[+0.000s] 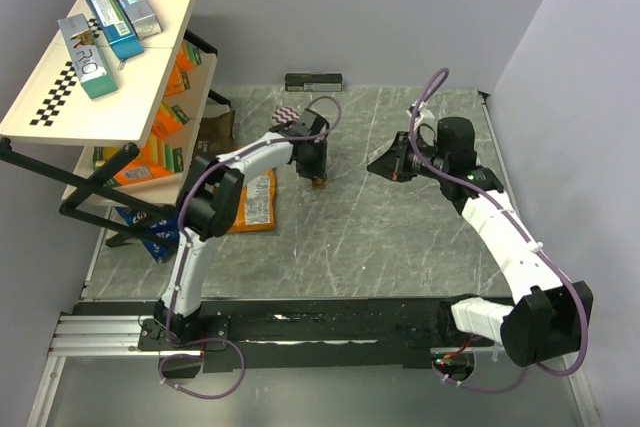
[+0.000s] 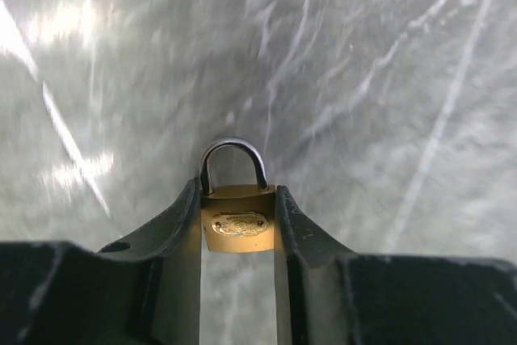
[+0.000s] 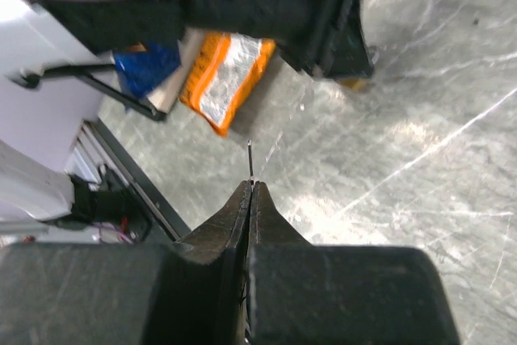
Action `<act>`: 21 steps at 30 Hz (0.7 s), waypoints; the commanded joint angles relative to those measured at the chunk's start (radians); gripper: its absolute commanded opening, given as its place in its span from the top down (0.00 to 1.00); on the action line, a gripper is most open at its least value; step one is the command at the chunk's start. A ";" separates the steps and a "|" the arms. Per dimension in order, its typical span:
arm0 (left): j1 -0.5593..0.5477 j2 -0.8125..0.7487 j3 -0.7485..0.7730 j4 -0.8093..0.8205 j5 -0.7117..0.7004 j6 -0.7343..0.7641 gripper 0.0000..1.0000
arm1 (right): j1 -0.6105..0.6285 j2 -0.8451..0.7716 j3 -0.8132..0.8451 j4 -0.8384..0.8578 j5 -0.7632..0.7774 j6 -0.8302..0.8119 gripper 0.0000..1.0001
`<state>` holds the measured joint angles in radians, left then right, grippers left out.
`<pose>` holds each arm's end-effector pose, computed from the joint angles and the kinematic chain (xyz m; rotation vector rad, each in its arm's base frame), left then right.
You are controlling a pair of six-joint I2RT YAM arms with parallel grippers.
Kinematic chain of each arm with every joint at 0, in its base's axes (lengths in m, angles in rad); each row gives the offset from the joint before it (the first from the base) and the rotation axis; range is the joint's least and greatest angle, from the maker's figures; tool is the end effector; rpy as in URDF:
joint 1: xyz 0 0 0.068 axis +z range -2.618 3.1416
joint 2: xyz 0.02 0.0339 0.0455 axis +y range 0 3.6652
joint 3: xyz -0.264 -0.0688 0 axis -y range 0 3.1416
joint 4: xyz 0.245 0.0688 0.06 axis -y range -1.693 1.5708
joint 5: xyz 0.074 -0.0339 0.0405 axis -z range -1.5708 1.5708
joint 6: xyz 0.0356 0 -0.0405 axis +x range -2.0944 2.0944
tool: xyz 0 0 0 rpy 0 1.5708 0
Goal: Unlock with the key
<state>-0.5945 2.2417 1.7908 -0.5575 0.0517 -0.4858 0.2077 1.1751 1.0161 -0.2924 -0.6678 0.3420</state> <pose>0.4042 -0.2755 0.1748 0.1637 2.6440 -0.4522 0.2512 0.0755 0.3331 -0.3023 2.0433 1.0171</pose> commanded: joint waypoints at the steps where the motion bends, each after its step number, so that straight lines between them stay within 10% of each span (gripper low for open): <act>1: 0.036 -0.163 -0.089 0.114 0.183 -0.221 0.99 | 0.051 0.029 -0.022 0.010 0.037 -0.055 1.00; 21: 0.035 -0.464 -0.445 0.507 0.307 -0.634 0.99 | 0.142 0.307 0.018 0.078 0.013 -0.035 1.00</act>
<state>-0.5549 1.8458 1.3636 -0.1493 0.3260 -1.0481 0.3355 1.4399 0.9817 -0.2619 -0.6476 0.2882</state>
